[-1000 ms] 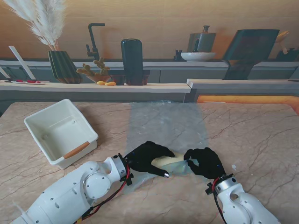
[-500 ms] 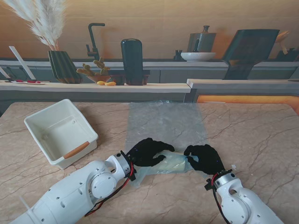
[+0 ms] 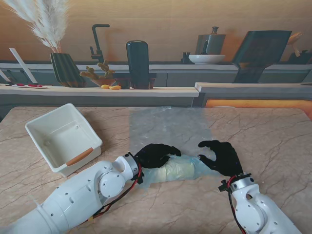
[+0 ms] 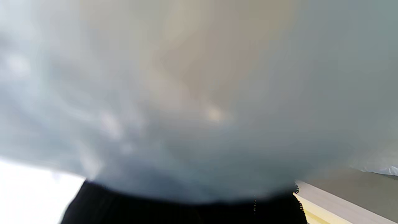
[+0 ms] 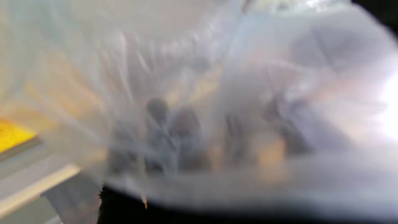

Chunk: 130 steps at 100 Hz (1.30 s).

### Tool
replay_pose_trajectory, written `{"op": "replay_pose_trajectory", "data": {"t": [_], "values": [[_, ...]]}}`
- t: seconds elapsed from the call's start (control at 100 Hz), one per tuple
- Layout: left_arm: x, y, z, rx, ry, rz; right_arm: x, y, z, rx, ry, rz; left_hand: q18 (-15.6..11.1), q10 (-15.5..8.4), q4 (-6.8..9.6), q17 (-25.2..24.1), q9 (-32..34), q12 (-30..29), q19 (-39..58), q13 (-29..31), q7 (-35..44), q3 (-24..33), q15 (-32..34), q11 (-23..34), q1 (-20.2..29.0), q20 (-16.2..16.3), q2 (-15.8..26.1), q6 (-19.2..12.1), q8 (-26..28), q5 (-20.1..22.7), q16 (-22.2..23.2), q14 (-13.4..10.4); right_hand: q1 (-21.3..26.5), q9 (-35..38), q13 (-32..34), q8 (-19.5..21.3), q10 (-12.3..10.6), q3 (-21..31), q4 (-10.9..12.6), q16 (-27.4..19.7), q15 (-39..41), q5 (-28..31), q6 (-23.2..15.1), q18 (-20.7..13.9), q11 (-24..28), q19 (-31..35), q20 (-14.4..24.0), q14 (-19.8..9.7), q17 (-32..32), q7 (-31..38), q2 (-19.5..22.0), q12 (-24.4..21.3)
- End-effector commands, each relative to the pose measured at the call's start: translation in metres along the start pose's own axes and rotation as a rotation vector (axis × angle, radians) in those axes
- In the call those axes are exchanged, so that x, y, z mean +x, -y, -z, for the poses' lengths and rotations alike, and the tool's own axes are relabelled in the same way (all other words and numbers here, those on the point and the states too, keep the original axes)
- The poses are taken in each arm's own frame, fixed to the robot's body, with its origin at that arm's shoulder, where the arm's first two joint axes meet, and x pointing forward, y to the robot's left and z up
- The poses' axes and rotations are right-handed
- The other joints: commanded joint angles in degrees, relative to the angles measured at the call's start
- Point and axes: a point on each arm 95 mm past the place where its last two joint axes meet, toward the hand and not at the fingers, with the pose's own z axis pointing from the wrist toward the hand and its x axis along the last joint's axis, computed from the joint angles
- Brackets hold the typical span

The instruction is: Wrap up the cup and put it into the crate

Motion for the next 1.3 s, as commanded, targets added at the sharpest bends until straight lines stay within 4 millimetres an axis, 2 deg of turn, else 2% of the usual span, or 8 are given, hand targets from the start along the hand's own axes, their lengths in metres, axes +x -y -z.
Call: {"op": "replay_pose_trajectory", "data": {"t": [0.0,0.15,0.23,0.43,0.63,0.7,0.94,1.29], "values": [[-0.004,-0.013,0.002,-0.025,0.024,0.014,0.013,-0.005,0.001,-0.038,-0.037,0.001,-1.92,-1.20,-1.02,-0.23,-1.65,0.35,0.93,2.82,1.79,1.52,0.77,1.01,3.92,-1.36,-3.02,-2.08,0.52,-0.97,1.28,-1.92,-2.37,-2.63,-2.10,1.13,0.46,-1.59,1.81,-1.15,-2.06,-1.99,-1.25,0.68,-1.78,-2.74,-0.51,-0.76,-1.21,-1.38,2.22,-0.93],[-0.008,-0.018,-0.001,-0.021,0.042,0.010,0.028,-0.010,0.006,-0.116,-0.133,0.054,-1.43,-1.27,-0.32,-4.53,-4.46,0.17,-2.06,-2.24,1.08,2.47,-1.32,0.35,-0.60,-0.60,-2.83,-1.94,0.19,-1.89,1.85,-0.57,-1.96,-2.60,-1.36,1.56,-0.32,-2.04,2.24,-1.70,-3.51,-2.24,-1.80,0.56,-2.16,-4.79,-0.07,-1.39,-0.16,-1.09,1.28,-1.08],[-0.009,-0.019,-0.001,-0.011,0.048,-0.007,0.037,-0.011,0.008,-0.139,-0.190,0.088,-0.28,-1.52,1.58,-8.63,-6.44,0.06,-5.62,-7.16,0.46,3.04,-1.85,-0.40,-3.41,0.41,-0.69,-1.92,0.00,-2.53,-3.40,-0.29,-1.60,-2.18,-0.78,1.72,-0.98,-1.64,2.39,-1.88,-4.01,-2.39,-2.09,0.29,-2.19,-5.73,0.03,-1.96,0.21,-0.79,0.65,-1.08],[-0.008,-0.017,0.003,0.018,0.057,-0.052,0.057,-0.015,0.012,-0.180,-0.308,0.175,1.25,-1.74,1.33,-13.25,-8.64,-0.24,-8.60,-11.96,-0.35,2.24,-3.77,-1.53,-6.98,-0.10,0.05,-2.20,-0.28,-2.95,-5.91,0.79,-1.71,0.98,2.65,2.01,-2.37,0.90,1.75,-1.81,-4.43,-1.12,-2.68,-0.51,-1.80,-7.81,1.49,-3.02,2.78,0.76,-0.56,-0.73],[-0.005,-0.012,0.009,0.060,0.063,-0.077,0.072,-0.015,0.021,-0.146,-0.368,0.194,2.91,-1.78,1.37,-14.01,-8.44,-0.44,-8.60,-12.49,-0.88,1.80,-3.89,-2.18,-9.98,0.85,0.59,-2.47,-0.32,-1.86,-6.78,1.35,-0.78,5.72,6.72,0.55,-2.42,2.36,-0.76,-0.22,-1.66,2.07,-3.60,-1.69,-0.38,-4.87,3.54,-2.70,6.06,3.02,-2.43,0.12],[-0.004,-0.011,0.012,0.061,0.070,-0.097,0.075,-0.014,0.024,-0.109,-0.374,0.202,3.20,-1.78,1.33,-14.30,-8.59,-0.55,-8.83,-12.78,-1.07,1.43,-4.09,-2.57,-10.71,0.93,0.72,-2.51,-0.33,-1.91,-6.90,1.55,-0.18,7.90,8.67,-2.83,-2.19,2.28,-1.34,0.59,-0.36,2.93,-3.62,-2.03,0.39,-3.48,3.85,-2.22,7.29,7.41,-3.32,0.74],[-0.005,-0.011,0.015,0.065,0.095,-0.104,0.079,-0.010,0.026,-0.053,-0.386,0.231,4.01,-1.66,1.38,-14.56,-8.46,-0.60,-9.00,-12.83,-2.28,0.65,-4.42,-3.35,-11.37,1.55,1.42,-2.77,-0.46,-1.10,-7.02,1.97,0.48,12.14,13.54,-4.18,-1.71,2.34,-1.71,1.05,2.03,5.56,-2.24,-3.28,1.51,0.50,4.33,-1.75,10.33,8.99,-4.83,0.69],[-0.008,-0.017,0.014,0.055,0.114,-0.089,0.086,-0.006,0.029,0.080,-0.392,0.207,3.66,-1.86,1.43,-14.63,-8.70,-0.44,-8.80,-12.89,-2.90,0.67,-4.17,-3.57,-9.70,2.31,1.85,-2.69,-0.06,-1.39,-6.75,2.12,1.28,18.93,24.26,-9.51,-0.25,1.45,-1.84,-2.19,3.62,7.96,-0.97,-5.26,3.24,12.38,1.07,-0.64,18.10,14.48,-4.14,-1.25]]}}
